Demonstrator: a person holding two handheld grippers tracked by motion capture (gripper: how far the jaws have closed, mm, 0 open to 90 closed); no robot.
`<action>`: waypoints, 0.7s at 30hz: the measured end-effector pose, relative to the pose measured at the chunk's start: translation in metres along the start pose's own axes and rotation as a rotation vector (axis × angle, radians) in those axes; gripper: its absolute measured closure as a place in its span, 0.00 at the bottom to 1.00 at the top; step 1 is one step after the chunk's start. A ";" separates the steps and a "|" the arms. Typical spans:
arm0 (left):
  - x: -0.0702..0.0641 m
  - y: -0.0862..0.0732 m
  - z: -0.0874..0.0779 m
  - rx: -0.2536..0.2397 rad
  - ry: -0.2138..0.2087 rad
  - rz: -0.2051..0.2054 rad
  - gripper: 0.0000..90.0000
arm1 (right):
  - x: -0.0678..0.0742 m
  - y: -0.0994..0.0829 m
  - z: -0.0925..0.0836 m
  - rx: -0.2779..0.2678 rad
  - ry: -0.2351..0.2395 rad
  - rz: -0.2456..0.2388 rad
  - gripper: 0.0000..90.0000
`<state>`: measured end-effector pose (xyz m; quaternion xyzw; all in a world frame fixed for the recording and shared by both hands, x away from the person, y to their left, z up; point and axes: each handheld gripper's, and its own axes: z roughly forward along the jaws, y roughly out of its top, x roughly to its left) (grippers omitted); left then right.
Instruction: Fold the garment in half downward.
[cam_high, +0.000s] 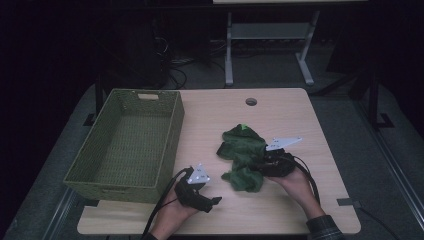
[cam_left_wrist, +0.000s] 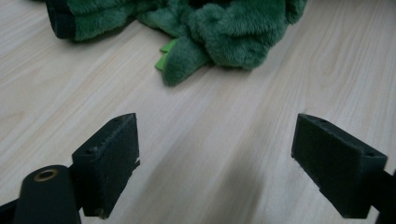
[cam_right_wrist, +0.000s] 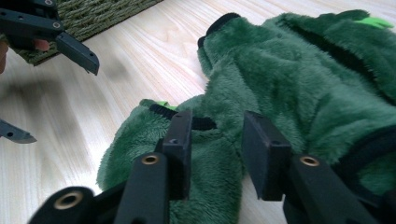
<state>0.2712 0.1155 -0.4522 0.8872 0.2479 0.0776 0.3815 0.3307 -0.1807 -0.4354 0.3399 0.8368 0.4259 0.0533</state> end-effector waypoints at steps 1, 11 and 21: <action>0.000 0.002 0.001 -0.004 0.000 0.002 0.16 | 0.000 0.001 -0.001 -0.003 -0.001 -0.005 0.68; 0.007 0.033 0.003 -0.027 -0.023 0.029 0.30 | -0.010 0.012 -0.017 -0.029 -0.023 -0.001 0.65; 0.031 0.062 0.001 -0.074 0.008 0.034 0.51 | -0.024 0.024 -0.019 -0.048 -0.052 -0.007 0.63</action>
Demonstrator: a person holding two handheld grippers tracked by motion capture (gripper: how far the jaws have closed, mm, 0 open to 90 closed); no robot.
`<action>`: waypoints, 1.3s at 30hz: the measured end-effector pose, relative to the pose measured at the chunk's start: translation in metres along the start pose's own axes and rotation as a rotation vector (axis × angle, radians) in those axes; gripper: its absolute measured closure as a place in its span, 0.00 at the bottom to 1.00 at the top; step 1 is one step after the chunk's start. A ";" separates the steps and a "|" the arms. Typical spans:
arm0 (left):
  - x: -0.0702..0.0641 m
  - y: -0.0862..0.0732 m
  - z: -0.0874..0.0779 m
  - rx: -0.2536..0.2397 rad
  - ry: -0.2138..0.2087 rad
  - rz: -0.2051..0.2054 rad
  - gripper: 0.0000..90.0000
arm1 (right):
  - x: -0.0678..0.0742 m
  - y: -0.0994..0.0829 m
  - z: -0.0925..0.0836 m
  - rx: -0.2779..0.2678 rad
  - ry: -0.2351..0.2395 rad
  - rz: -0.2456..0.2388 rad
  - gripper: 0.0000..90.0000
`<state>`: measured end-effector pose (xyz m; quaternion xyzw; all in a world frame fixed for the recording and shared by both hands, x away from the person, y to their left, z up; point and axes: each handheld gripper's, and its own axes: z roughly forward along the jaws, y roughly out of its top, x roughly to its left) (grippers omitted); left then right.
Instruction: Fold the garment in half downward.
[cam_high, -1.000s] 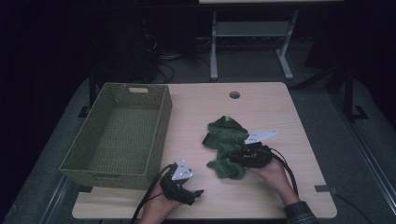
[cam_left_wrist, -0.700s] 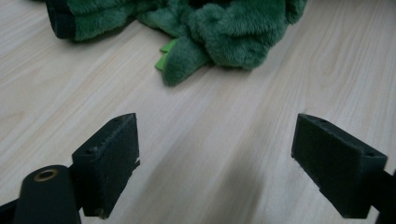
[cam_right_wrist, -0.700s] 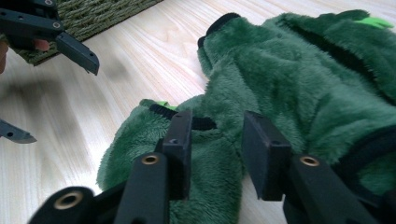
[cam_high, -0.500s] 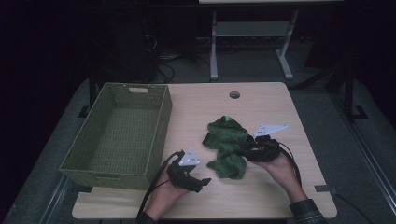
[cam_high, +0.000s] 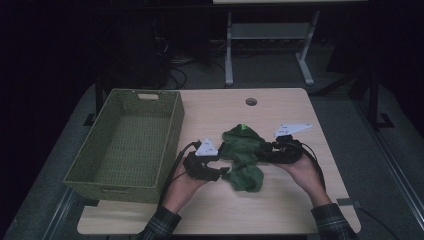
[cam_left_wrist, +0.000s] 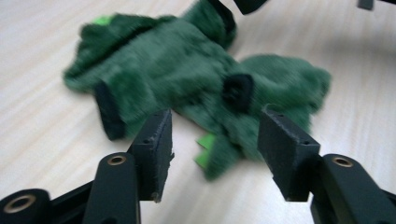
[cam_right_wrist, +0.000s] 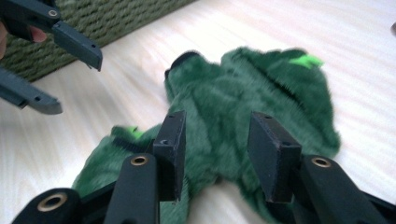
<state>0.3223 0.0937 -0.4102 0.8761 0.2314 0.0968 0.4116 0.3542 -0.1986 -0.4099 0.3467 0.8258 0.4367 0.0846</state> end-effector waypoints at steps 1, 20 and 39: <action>0.003 0.003 0.001 -0.002 0.004 0.003 0.51 | 0.000 0.000 0.000 0.000 0.000 0.000 0.63; 0.053 0.041 0.036 0.033 0.053 0.015 0.57 | -0.037 0.023 0.010 0.008 -0.051 0.039 0.60; 0.096 0.053 0.073 0.026 0.102 -0.044 0.58 | -0.069 0.024 0.040 0.031 -0.110 0.070 0.61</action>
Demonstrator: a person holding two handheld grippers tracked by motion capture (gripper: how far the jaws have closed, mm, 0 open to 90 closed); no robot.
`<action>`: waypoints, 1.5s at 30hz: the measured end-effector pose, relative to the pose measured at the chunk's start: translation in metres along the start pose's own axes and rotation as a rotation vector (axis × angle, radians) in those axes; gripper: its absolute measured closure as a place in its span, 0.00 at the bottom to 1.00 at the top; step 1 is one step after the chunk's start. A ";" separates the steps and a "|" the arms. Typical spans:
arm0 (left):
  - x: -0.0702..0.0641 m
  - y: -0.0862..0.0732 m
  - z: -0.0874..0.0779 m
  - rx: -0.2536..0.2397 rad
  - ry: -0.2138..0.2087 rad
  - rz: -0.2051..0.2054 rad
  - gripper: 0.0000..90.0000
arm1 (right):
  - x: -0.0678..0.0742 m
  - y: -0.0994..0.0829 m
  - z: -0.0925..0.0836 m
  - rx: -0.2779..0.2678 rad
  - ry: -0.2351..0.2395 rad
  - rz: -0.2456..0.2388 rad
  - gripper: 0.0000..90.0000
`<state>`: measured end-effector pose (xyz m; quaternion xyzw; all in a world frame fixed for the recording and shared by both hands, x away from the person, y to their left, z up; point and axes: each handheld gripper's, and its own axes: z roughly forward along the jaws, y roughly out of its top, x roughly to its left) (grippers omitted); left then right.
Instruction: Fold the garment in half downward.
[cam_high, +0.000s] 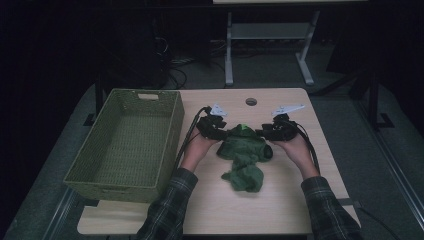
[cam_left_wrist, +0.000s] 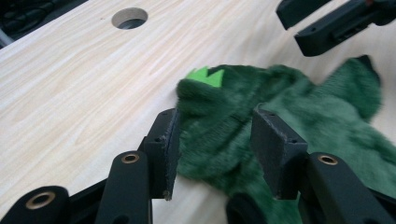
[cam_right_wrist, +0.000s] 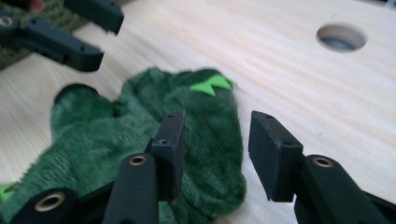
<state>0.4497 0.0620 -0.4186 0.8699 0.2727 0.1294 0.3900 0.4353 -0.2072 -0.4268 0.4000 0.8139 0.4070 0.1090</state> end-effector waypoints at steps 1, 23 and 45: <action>0.002 -0.001 0.003 0.006 0.002 -0.003 0.58 | -0.001 0.000 0.003 0.018 0.001 0.005 0.61; 0.013 -0.022 0.051 0.085 -0.001 -0.003 0.69 | -0.002 -0.015 0.041 0.168 -0.073 -0.066 0.71; 0.018 -0.005 0.034 0.006 -0.019 -0.063 0.97 | -0.009 0.015 0.021 0.098 -0.047 0.017 0.97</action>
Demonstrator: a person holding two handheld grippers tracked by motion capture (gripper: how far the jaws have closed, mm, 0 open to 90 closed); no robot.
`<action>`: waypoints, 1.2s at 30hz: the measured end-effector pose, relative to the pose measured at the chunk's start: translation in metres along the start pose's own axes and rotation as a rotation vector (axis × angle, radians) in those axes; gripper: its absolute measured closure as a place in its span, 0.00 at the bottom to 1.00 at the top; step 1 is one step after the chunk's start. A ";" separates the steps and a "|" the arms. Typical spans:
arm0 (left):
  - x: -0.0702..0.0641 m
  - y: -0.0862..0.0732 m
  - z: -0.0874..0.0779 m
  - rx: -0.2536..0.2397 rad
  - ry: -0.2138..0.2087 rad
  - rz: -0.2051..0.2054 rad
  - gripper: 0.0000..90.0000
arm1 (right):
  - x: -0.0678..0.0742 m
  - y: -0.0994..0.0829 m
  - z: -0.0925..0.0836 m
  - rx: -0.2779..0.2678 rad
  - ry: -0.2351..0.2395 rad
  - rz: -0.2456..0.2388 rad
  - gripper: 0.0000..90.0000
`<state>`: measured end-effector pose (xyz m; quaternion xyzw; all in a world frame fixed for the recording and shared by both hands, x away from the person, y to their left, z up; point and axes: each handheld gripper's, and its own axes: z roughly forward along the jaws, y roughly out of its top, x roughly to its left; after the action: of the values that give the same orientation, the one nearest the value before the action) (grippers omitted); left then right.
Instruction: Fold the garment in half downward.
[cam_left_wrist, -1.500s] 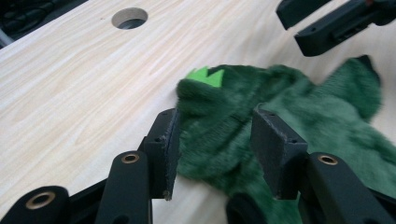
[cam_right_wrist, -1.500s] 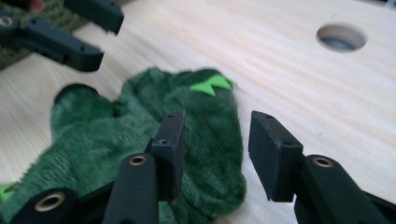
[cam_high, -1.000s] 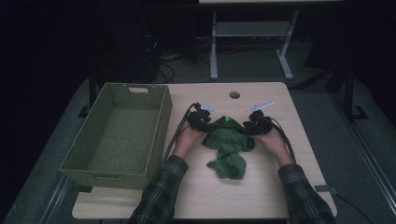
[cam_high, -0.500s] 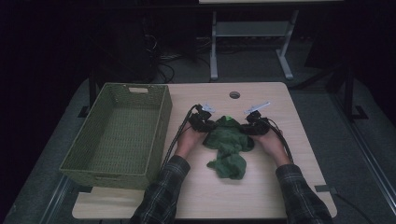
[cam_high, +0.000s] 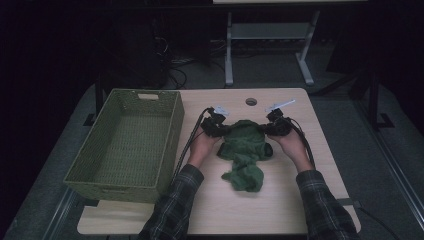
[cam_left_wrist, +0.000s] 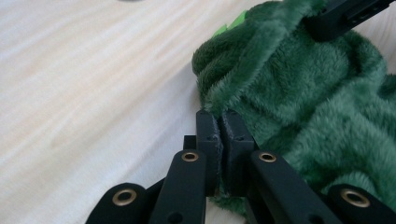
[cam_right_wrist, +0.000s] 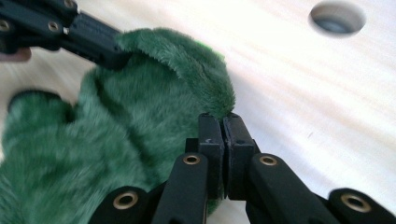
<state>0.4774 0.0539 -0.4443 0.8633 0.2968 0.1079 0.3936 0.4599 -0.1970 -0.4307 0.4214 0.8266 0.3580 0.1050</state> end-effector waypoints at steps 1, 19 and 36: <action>0.001 0.002 -0.001 -0.002 0.000 0.001 0.97 | -0.001 0.004 -0.003 -0.010 0.005 0.003 0.97; -0.007 0.030 -0.036 -0.121 0.001 0.007 0.97 | -0.002 0.017 -0.030 -0.104 0.033 0.007 0.97; -0.043 0.008 -0.068 -0.166 -0.043 0.066 0.96 | 0.027 -0.015 -0.058 -0.153 0.092 -0.071 0.97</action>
<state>0.4176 0.0656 -0.3906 0.8392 0.2495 0.1263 0.4664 0.4065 -0.2114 -0.3953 0.3657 0.8151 0.4352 0.1113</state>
